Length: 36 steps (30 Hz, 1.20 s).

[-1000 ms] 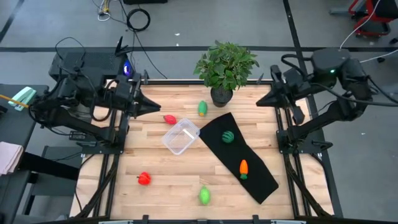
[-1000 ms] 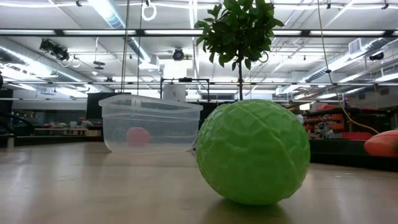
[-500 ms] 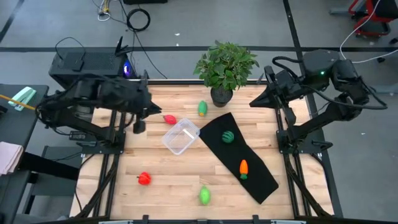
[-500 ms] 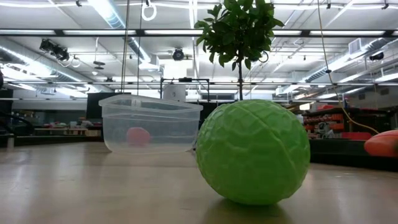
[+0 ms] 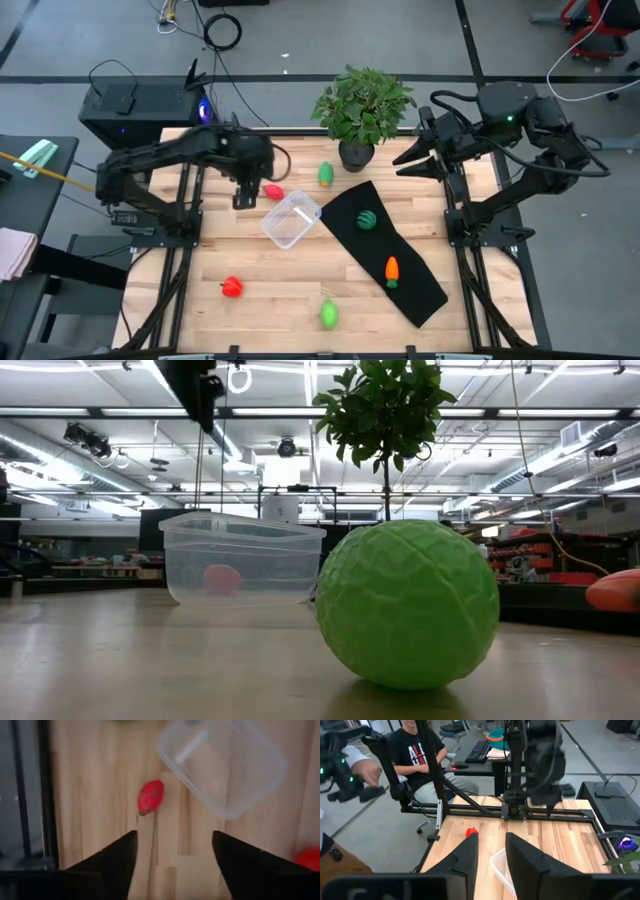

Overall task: Pick and placing Produce into tupperware
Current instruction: Put the red dragon fruit into the transparent bin

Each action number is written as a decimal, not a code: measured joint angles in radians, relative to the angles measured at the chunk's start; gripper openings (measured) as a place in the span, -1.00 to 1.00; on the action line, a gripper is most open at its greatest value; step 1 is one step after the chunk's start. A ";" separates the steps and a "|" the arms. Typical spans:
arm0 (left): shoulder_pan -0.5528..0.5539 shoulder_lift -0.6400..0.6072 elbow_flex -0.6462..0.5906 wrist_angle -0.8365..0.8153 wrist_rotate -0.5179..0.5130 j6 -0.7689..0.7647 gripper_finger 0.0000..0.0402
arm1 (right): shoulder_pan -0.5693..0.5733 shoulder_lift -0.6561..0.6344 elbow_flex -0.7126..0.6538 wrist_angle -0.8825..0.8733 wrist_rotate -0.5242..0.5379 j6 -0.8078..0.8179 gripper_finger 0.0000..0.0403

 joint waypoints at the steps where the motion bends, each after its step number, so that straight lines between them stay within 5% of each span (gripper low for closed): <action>1: -0.004 0.016 -0.008 -0.006 0.001 0.039 0.44 | 0.000 0.000 0.000 -0.001 0.000 0.008 -0.43; 7: -0.009 0.079 -0.022 -0.017 0.004 0.212 0.65 | 0.000 -0.010 0.000 -0.001 -0.004 0.064 -0.33; 17: 0.064 0.190 -0.022 0.021 0.012 0.457 0.54 | 0.058 0.003 0.000 0.000 -0.001 0.136 -0.31; 21: 0.140 0.223 -0.022 0.045 0.129 0.392 0.46 | 0.087 0.007 0.000 0.002 0.004 0.177 -0.30; 26: 0.278 0.230 -0.022 0.167 0.463 0.221 0.33 | 0.132 0.008 0.000 0.004 0.056 0.219 -0.32; 36: 0.285 0.201 -0.042 0.196 0.472 0.375 0.06 | 0.158 0.015 0.000 0.048 0.133 0.231 -0.34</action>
